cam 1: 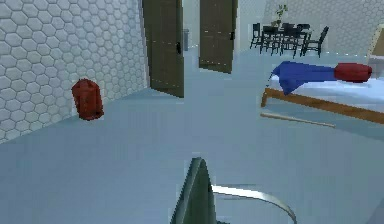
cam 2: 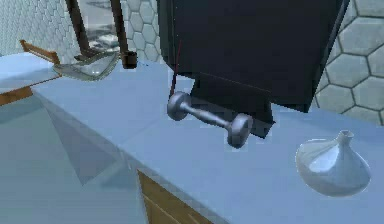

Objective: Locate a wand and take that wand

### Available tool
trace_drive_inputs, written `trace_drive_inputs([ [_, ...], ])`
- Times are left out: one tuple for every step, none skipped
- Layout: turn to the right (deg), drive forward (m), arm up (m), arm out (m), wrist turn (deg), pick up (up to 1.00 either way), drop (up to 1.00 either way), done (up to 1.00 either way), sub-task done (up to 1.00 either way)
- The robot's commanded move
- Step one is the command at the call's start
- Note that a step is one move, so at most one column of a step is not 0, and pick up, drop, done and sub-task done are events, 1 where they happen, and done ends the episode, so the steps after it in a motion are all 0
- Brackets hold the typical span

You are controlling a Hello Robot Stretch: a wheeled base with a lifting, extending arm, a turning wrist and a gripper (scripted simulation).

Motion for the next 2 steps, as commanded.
trace_drive_inputs([
  [-3.0, 0.00, 0.00, 0.00, 0.0, 0.00, 0.00, 0.00, 0.00],
  [45.0, 0.00, 0.00, 0.00, 0.0, 0.00, 0.00, 0.00, 0.00],
])
